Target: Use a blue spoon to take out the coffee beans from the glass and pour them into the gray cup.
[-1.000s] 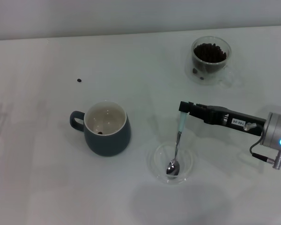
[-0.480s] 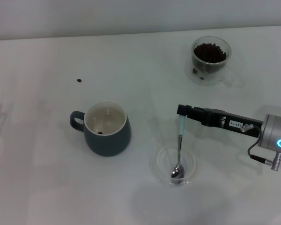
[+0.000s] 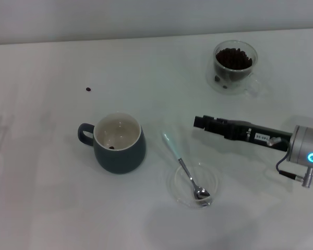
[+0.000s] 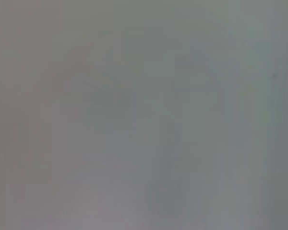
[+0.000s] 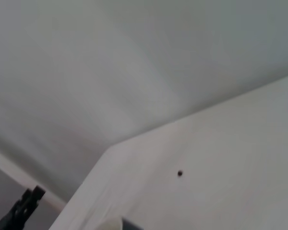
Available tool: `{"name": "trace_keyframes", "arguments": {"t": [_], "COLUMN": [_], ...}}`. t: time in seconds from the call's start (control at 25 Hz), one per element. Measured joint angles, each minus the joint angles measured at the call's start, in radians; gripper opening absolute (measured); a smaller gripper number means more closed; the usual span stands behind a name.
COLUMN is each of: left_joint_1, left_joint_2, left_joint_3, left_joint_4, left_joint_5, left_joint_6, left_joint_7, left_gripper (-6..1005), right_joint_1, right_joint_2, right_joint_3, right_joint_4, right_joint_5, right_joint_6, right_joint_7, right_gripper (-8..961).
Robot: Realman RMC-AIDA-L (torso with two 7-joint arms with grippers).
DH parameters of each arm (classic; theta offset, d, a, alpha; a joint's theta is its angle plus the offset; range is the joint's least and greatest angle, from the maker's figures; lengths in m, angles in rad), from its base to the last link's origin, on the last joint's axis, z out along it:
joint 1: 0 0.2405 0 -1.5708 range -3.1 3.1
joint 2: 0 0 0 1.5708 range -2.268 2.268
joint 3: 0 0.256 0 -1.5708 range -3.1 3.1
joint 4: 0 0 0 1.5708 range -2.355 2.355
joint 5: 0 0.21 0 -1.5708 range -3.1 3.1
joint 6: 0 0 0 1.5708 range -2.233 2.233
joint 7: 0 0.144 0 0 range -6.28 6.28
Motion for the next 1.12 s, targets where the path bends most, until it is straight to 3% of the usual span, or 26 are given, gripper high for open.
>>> {"name": "trace_keyframes", "arguments": {"t": [0.36, 0.44, 0.6, 0.76, 0.96, 1.12], "left_joint_1": [0.0, 0.0, -0.004, -0.007, -0.007, -0.007], "left_joint_2": [0.0, 0.0, 0.001, 0.002, 0.002, 0.001], "left_joint_3": [0.0, -0.001, -0.002, -0.002, -0.002, -0.001], "left_joint_4": [-0.003, -0.004, -0.005, -0.001, -0.001, -0.001], "left_joint_5": [0.0, -0.002, -0.024, -0.06, -0.099, -0.104], "left_joint_6": [0.006, 0.007, 0.006, 0.007, 0.009, 0.005], "left_joint_7": [0.0, 0.0, 0.0, 0.0, 0.0, 0.0], "left_gripper": [861, 861, 861, 861, 862, 862], "right_joint_1": [-0.026, -0.043, -0.072, -0.056, -0.053, -0.052], "right_joint_2": [-0.013, -0.006, 0.042, 0.046, 0.046, 0.045], "right_joint_3": [0.22, 0.32, 0.649, 0.859, 0.955, 0.972], "right_joint_4": [-0.008, -0.009, 0.041, 0.149, 0.191, 0.192], "right_joint_5": [0.005, 0.009, 0.013, 0.024, 0.026, 0.026], "right_joint_6": [0.055, 0.052, 0.024, 0.027, 0.009, -0.012], "right_joint_7": [-0.205, -0.323, -0.697, -0.981, -1.195, -1.209], "right_gripper": [573, 609, 663, 663, 663, 663]}}
